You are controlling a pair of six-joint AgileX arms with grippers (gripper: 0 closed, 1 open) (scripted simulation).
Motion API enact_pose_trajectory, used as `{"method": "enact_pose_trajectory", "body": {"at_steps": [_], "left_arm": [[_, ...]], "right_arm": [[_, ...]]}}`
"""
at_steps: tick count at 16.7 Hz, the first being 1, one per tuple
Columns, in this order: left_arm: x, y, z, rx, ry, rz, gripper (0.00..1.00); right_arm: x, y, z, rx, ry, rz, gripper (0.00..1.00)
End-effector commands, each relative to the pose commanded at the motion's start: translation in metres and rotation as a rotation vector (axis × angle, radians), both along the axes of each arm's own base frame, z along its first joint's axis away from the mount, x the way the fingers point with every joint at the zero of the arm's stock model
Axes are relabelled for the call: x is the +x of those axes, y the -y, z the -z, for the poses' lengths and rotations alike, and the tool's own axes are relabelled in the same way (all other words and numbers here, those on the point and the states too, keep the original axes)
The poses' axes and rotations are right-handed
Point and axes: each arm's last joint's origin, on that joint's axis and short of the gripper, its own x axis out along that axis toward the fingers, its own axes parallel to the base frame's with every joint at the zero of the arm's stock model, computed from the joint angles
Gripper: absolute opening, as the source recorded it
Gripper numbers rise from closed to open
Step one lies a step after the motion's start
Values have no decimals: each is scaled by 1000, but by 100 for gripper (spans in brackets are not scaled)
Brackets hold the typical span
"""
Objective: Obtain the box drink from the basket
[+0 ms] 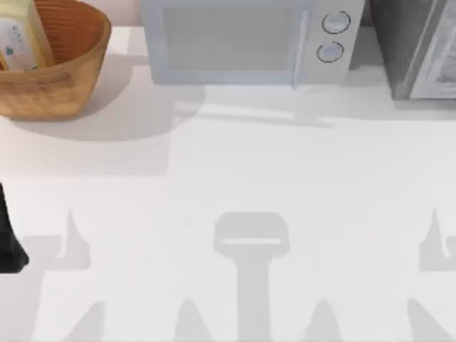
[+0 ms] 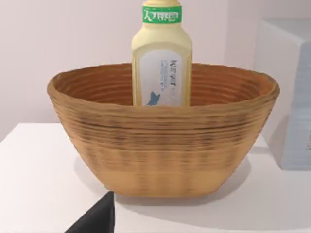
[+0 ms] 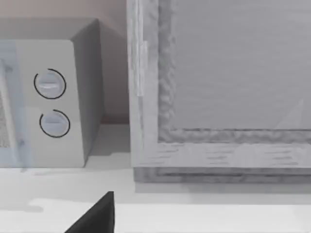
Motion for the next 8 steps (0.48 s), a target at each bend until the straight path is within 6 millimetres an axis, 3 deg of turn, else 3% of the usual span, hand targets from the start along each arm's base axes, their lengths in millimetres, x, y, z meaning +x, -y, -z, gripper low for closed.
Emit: {"method": "enact_pose_trajectory", "body": {"at_steps": [5,8], "left_arm": [[3,0,-4,-4,-14,-2,100],[11,0,-18,-8,-20,-3,100]], "right_arm": [[0,0,0,0,0,0,100],[0,0,0,0,0,0,100]]}}
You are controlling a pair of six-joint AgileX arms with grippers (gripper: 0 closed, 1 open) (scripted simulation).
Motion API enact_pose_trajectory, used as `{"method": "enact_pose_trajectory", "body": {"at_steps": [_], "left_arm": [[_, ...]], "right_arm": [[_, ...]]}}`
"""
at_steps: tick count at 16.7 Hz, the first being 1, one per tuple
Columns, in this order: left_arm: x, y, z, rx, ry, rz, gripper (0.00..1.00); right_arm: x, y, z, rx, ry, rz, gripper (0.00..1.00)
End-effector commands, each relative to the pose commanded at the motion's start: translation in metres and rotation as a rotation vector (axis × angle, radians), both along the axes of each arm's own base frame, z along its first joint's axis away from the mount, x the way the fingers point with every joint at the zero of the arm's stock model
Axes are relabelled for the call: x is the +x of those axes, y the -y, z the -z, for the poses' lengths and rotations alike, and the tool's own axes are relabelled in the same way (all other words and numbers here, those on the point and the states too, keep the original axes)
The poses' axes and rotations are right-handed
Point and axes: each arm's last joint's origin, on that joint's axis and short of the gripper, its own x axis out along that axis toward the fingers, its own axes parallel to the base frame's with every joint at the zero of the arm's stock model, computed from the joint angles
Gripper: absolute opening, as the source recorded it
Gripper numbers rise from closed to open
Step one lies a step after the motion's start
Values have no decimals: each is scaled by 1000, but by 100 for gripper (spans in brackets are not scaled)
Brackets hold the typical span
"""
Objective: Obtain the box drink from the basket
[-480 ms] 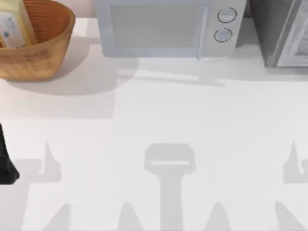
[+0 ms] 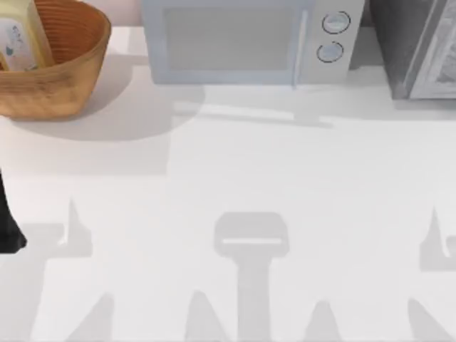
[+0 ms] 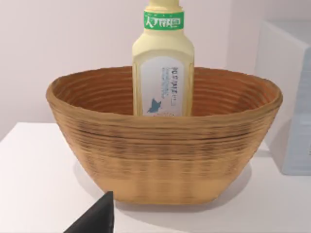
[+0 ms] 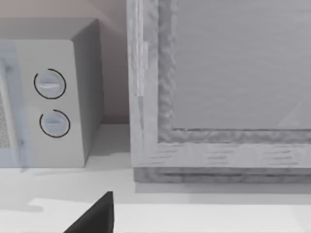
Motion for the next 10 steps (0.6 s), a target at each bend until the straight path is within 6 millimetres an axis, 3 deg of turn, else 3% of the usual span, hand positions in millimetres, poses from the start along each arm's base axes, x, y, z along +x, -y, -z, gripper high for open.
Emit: {"method": "enact_pose_trajectory", "body": {"at_steps": [5,10], "left_arm": [[35,-1,-42,0,44,3,100],[105,-4,-69,4,83,8,100]], "right_arm": [[0,0,0,0,0,0,100],[0,0,0,0,0,0,100]]}}
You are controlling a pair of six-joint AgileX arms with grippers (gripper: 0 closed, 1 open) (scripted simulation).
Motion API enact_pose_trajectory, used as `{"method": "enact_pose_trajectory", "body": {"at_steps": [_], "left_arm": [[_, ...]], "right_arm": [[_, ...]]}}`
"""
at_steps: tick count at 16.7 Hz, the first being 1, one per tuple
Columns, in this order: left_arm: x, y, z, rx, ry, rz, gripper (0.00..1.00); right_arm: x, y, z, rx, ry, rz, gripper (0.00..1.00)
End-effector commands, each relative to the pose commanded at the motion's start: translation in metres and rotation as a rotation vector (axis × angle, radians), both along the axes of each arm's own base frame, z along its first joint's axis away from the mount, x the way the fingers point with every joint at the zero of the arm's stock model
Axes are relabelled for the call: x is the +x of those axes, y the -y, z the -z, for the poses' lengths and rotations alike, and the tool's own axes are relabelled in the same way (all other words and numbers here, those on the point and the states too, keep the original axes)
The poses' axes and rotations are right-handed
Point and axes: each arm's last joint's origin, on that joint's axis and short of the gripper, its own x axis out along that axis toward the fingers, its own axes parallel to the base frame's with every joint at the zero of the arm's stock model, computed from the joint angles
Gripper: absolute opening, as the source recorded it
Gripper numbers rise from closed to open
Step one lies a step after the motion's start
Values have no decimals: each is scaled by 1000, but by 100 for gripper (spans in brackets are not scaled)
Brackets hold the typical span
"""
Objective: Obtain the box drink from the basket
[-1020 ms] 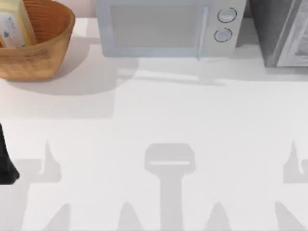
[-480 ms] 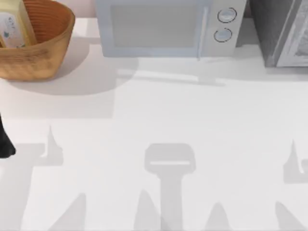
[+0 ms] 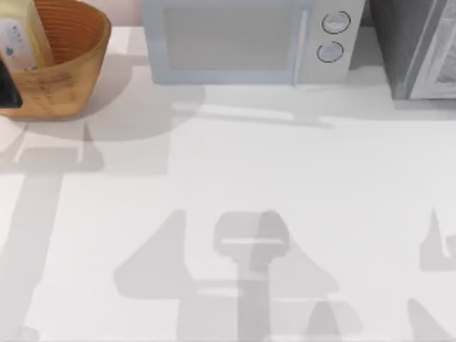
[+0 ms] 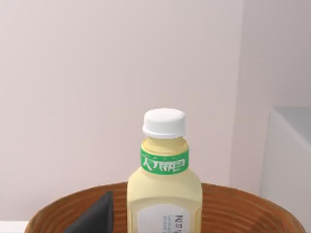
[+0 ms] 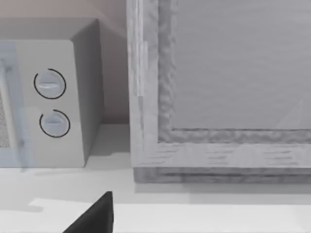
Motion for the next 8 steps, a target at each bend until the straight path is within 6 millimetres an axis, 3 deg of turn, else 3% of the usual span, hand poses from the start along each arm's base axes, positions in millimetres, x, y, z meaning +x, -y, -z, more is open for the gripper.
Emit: {"method": "enact_pose_trajectory", "body": {"at_steps": [4,8], "left_arm": [[68,-6,13,2,1,2,100],[126,-13,53,1,-23,5,100]], "right_arm": [[0,0,0,0,0,0,100],[0,0,0,0,0,0,100]]}}
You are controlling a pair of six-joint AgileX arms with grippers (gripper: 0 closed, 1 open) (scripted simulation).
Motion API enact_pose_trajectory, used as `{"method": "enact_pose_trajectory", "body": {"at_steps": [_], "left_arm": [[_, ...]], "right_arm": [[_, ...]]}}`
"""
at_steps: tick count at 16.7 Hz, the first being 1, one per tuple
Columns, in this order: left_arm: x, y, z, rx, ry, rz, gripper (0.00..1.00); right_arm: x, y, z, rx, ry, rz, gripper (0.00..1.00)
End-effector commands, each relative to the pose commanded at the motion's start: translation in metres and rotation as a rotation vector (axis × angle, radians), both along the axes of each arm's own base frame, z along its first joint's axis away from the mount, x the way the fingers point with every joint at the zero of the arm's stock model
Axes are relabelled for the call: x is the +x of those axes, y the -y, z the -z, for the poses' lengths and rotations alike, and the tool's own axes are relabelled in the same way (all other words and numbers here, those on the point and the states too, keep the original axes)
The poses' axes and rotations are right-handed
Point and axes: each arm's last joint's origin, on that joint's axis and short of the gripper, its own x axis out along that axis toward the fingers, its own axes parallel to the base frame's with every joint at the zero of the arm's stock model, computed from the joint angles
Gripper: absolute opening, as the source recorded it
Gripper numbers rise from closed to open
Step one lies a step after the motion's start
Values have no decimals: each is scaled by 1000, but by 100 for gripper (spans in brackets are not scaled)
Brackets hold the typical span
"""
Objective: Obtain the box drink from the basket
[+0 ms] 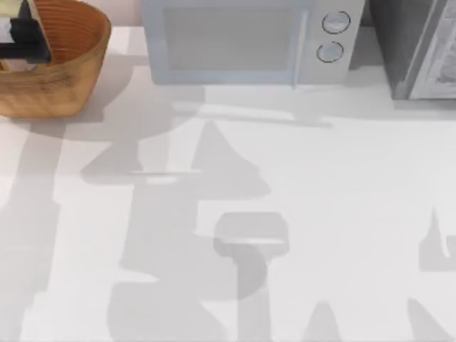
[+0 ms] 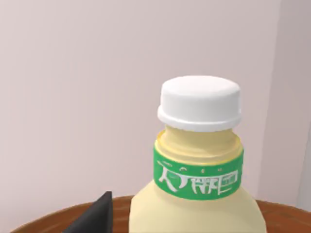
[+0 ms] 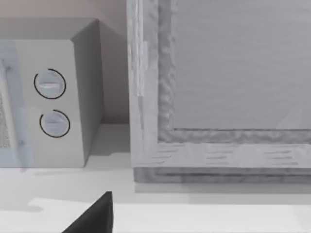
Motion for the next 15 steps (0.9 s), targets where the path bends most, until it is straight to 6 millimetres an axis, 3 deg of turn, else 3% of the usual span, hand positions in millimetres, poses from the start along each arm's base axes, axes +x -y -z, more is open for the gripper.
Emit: {"method": "enact_pose_trajectory", "body": {"at_steps": [3,6,15], "left_arm": [[28,-5,36,-2,-26,3,100],[42,-9,61,-3,-43,5,100],[50,-8,64,-1,-45,5,100]], "right_arm": [[0,0,0,0,0,0,100],[0,0,0,0,0,0,100],[0,0,0,0,0,0,100]]}}
